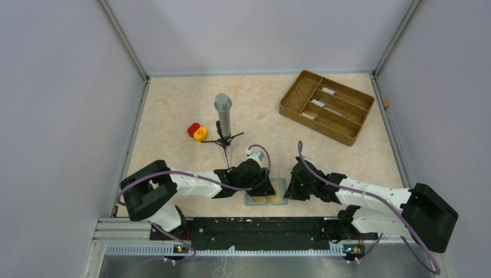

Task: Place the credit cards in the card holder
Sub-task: Insert the credit card into the card holder.

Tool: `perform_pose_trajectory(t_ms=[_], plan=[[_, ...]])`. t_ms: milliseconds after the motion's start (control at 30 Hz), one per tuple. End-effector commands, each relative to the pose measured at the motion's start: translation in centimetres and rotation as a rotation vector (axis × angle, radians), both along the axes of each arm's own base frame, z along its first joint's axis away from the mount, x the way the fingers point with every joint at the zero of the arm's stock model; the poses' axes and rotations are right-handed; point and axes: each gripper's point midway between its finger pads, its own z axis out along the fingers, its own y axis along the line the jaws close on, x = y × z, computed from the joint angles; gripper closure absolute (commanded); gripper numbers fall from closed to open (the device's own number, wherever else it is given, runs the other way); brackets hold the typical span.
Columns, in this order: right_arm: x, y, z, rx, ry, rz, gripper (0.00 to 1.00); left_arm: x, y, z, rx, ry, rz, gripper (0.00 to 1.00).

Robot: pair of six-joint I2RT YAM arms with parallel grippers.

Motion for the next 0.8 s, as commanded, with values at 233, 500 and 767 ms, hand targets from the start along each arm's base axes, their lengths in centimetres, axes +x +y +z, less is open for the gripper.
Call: perform_pose_trajectory(t_ms=[233,500,767], plan=[[-0.4,-1.4,-0.6,-0.051,-0.009,-0.008,0.98,0.5,-3.0,2.1,-0.122,-0.066,-0.077,0.60],[0.0,-2.0,1.4,-0.049,-0.050,-0.036,0.68,0.7,-0.9,3.3,-0.108,-0.100,-0.010,0.53],[0.4,-0.2,5.4,0.098,-0.141,0.021,0.61,1.3,3.3,2.5,0.045,-0.103,0.091,0.39]])
